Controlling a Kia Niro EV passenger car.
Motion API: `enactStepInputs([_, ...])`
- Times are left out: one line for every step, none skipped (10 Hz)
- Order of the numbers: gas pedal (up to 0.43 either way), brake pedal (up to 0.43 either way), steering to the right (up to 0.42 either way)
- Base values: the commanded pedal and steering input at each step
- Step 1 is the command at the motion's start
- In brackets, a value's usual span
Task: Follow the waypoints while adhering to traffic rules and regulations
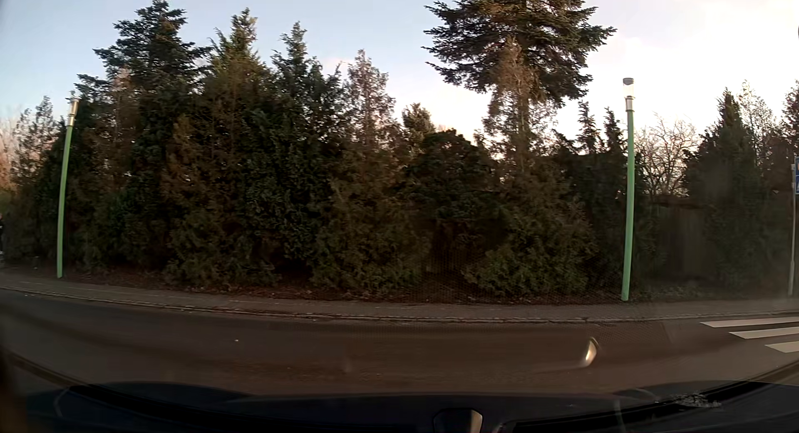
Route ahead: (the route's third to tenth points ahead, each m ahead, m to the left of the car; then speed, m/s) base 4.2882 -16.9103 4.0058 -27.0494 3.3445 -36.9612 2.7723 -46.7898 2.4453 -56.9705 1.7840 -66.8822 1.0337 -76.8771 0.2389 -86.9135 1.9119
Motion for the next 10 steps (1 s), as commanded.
enactStepInputs([0.169, 0.0, 0.902])
enactStepInputs([0.169, 0.0, 0.914])
enactStepInputs([0.169, 0.0, 0.932])
enactStepInputs([0.169, 0.0, 0.959])
enactStepInputs([0.177, 0.0, 0.975])
enactStepInputs([0.189, 0.0, 0.982])
enactStepInputs([0.189, 0.0, 0.98])
enactStepInputs([0.189, 0.0, 0.979])
enactStepInputs([0.189, 0.0, 0.98])
enactStepInputs([0.189, 0.0, 0.98])
